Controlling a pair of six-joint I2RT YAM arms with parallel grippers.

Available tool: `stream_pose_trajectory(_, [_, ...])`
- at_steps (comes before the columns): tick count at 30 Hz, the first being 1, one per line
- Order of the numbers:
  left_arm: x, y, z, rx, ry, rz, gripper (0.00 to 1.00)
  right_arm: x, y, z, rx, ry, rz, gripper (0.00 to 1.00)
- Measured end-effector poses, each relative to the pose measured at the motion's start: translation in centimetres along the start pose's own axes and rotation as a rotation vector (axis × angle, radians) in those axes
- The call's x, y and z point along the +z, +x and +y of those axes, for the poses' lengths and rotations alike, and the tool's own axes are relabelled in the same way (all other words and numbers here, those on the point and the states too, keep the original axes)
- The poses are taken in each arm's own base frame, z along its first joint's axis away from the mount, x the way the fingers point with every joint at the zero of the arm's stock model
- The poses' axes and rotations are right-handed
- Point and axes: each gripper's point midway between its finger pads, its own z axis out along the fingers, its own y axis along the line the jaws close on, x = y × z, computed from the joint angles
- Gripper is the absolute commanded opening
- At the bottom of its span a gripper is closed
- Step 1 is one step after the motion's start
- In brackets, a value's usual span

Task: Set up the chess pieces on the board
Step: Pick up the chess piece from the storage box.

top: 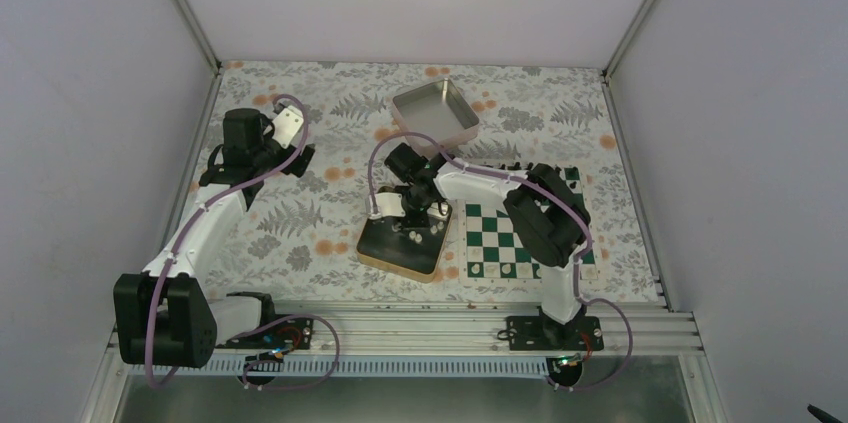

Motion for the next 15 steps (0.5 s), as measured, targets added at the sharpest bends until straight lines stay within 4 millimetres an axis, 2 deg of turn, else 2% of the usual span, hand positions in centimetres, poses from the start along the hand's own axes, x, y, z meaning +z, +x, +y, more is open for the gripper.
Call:
stream_pose_trajectory(4, [0.0, 0.0, 0.0, 0.000, 0.000, 0.000, 1.00, -0.1, -0.1, 0.0, 0.011, 0.002, -0.005, 0.06])
stream_pose_trajectory(7, [0.0, 0.0, 0.0, 0.000, 0.000, 0.000, 1.00, -1.2, -0.5, 0.0, 0.009, 0.023, -0.018, 0.05])
stream_pose_trajectory(10, [0.0, 0.0, 0.0, 0.000, 0.000, -0.001, 1.00, -3.8, -0.9, 0.4, 0.011, 0.065, -0.045, 0.05])
stream_pose_trajectory(12, [0.0, 0.0, 0.0, 0.000, 0.000, -0.001, 1.00, -6.0, -1.2, 0.8, 0.011, 0.105, -0.070, 0.05])
stream_pose_trajectory(15, [0.0, 0.0, 0.0, 0.000, 0.000, -0.001, 1.00, -9.9, -0.5, 1.5, 0.032, 0.179, -0.110, 0.05])
